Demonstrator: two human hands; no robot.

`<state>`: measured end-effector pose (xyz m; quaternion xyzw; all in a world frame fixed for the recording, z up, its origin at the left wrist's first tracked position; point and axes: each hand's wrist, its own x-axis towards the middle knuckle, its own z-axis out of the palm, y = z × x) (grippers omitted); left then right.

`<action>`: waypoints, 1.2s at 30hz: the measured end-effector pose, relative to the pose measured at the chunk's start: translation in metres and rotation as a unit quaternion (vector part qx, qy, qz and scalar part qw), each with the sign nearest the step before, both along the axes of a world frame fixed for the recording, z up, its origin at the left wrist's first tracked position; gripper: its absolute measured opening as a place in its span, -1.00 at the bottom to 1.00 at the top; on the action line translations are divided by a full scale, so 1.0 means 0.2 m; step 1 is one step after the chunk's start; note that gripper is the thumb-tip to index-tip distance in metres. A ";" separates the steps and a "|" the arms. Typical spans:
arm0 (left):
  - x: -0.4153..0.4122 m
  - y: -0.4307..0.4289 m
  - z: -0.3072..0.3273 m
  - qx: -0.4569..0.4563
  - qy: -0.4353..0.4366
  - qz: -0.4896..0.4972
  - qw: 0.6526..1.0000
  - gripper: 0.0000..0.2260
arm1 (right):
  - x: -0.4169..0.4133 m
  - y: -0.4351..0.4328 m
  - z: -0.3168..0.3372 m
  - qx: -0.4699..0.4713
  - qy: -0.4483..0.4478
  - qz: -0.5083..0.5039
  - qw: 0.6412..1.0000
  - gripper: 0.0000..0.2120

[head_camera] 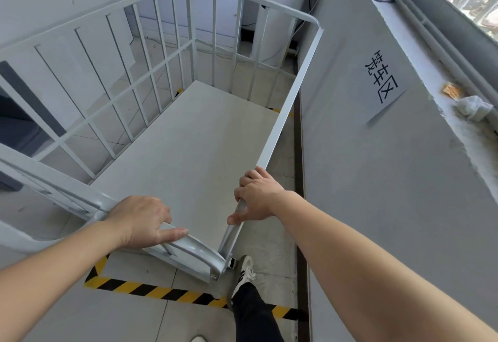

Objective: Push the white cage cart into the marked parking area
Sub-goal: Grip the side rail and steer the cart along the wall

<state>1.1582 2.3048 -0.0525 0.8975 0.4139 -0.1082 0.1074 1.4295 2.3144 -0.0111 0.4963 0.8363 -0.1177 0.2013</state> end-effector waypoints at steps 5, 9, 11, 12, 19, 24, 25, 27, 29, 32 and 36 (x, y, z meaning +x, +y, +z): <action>0.01 0.00 0.02 -0.012 -0.004 0.013 1.000 0.05 | 0.00 0.01 0.01 -0.010 -0.011 -0.005 1.000 -0.34; 0.00 0.00 -0.01 -0.008 0.001 0.013 1.000 0.02 | -0.01 0.01 0.02 -0.019 -0.022 -0.004 1.000 -0.33; 0.00 0.00 -0.02 -0.008 0.000 0.014 1.000 0.02 | -0.02 0.01 0.02 -0.022 -0.025 -0.003 0.999 -0.33; 0.00 0.00 -0.01 -0.009 -0.001 0.016 1.000 0.02 | -0.01 0.01 0.02 -0.023 -0.026 -0.003 0.999 -0.33; 0.00 0.00 0.00 -0.014 0.002 0.018 1.000 0.01 | -0.01 0.01 0.01 -0.015 -0.017 -0.003 1.000 -0.32; 0.02 -0.02 0.06 -0.024 0.017 0.016 0.999 -0.14 | -0.06 0.05 0.00 -0.054 -0.094 -0.001 0.994 -0.34; 0.03 -0.02 0.08 -0.035 0.028 0.020 0.999 -0.20 | -0.10 0.06 0.00 -0.073 -0.115 0.008 0.991 -0.36; 0.04 -0.02 0.11 -0.057 0.053 0.024 0.997 -0.20 | -0.19 0.07 -0.01 -0.113 -0.118 0.027 0.986 -0.39; 0.04 -0.01 0.15 -0.062 0.077 0.023 0.995 -0.14 | -0.27 0.06 -0.02 -0.150 -0.082 0.032 0.985 -0.42; 0.00 -0.02 0.18 -0.062 0.095 0.056 0.992 -0.19 | -0.36 0.07 -0.02 -0.180 -0.044 0.038 0.982 -0.48; -0.10 -0.05 0.17 -0.061 0.081 0.103 0.989 -0.18 | -0.40 0.08 0.00 -0.199 -0.055 0.048 0.977 -0.48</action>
